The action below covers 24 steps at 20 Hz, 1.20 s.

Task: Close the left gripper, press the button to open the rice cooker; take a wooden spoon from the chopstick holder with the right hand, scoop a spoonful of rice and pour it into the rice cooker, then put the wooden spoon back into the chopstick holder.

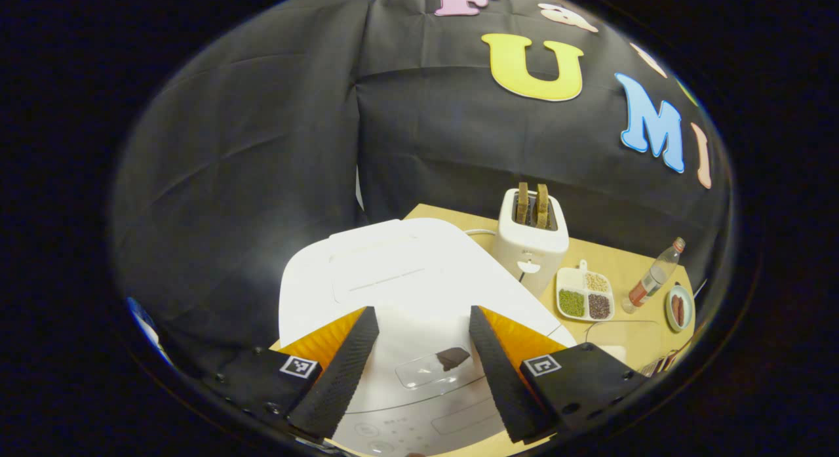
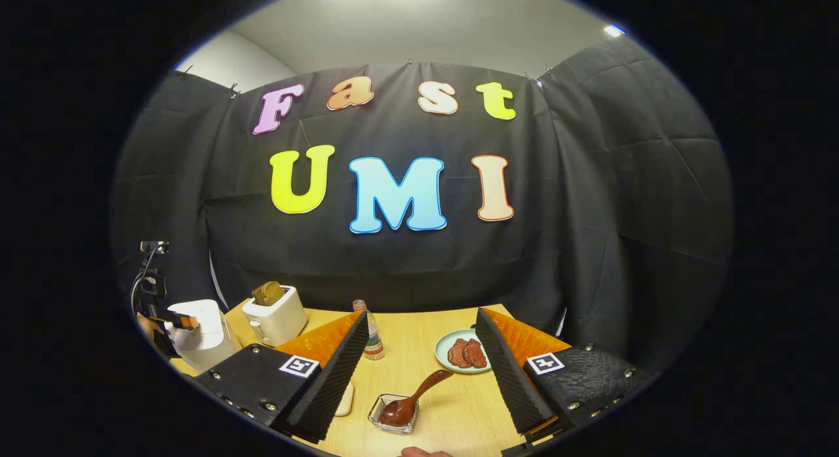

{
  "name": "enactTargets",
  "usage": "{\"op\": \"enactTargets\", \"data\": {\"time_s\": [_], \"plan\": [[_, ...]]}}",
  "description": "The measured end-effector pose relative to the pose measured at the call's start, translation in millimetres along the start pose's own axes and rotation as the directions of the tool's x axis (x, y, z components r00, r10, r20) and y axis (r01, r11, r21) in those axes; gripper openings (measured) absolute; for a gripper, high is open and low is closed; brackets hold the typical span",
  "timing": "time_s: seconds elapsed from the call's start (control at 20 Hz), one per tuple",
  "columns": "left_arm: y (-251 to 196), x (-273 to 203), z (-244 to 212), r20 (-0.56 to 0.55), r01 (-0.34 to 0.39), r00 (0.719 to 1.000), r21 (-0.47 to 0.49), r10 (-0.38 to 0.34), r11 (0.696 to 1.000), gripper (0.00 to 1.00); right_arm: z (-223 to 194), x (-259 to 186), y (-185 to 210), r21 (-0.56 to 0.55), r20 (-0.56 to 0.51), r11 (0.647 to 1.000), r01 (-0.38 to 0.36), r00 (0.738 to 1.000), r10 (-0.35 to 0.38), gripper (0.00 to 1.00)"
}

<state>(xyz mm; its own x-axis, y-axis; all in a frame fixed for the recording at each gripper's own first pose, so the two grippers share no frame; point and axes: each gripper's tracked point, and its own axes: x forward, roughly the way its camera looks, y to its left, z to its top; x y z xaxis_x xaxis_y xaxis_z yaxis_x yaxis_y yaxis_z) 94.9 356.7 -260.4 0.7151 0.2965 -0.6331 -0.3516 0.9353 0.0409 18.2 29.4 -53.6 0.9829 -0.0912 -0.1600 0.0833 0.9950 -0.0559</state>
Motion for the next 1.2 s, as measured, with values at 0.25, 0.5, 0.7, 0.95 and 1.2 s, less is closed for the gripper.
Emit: {"op": "enactTargets", "data": {"time_s": [0.25,0.5,0.7,0.95,1.2], "plan": [[2,-6,16,0.061,0.012,0.998,-0.012,-0.012,1.0,0.96,6,-4,-11,0.0,0.004,1.0,0.015,1.0,-0.015,0.99],[-24,-57,72,0.242,0.076,0.967,0.037,-0.083,0.996,0.98,31,-10,-5,0.014,0.063,0.999,-0.029,0.998,0.028,0.99],[-77,-146,124,0.421,0.172,0.886,0.093,-0.195,0.981,0.97,53,-13,-2,-0.01,0.113,0.999,-0.031,0.993,0.032,0.99],[-139,-270,165,0.583,0.287,0.747,0.151,-0.32,0.946,0.97,91,-24,8,-0.011,0.186,1.0,-0.026,0.982,0.027,0.99],[-183,-324,164,0.606,0.375,0.69,0.169,-0.396,0.911,0.95,109,-37,17,0.004,0.215,1.0,0.004,0.977,-0.004,0.99]]}}
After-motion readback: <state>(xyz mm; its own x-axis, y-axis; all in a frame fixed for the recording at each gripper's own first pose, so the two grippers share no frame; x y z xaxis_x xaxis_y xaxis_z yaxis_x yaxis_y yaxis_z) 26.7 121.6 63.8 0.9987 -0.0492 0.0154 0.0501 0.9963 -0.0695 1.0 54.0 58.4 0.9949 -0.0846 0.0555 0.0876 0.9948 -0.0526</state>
